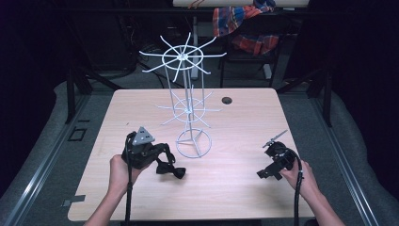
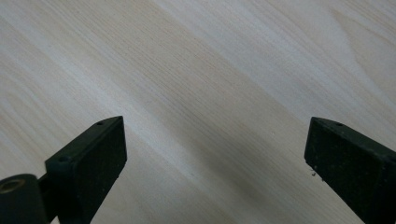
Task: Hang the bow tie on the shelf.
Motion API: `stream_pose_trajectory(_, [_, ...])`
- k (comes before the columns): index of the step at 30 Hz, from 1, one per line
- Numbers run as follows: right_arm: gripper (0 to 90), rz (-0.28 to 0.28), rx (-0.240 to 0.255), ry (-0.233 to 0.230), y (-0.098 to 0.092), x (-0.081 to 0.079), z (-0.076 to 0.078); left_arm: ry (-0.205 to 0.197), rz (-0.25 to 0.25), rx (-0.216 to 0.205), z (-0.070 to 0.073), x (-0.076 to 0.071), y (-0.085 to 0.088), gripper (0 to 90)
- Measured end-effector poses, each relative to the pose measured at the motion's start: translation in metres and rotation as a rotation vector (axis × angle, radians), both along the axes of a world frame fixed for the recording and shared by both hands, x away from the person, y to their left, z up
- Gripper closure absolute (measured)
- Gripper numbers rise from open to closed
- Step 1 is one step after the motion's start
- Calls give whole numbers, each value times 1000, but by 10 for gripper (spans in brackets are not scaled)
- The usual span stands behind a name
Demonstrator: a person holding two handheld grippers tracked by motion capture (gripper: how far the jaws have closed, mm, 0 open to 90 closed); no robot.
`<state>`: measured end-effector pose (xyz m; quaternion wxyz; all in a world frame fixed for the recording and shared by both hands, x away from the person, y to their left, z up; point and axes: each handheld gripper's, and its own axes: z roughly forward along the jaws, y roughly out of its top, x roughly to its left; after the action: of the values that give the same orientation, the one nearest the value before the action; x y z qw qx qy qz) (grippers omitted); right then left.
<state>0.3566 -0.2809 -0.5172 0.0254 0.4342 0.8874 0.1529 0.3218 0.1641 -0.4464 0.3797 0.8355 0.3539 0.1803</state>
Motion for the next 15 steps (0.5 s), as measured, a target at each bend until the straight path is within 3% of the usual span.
stream_pose_trajectory(15, [54,-3,-1,-4,0,0,1,-50,37,-1,18,2,7,894])
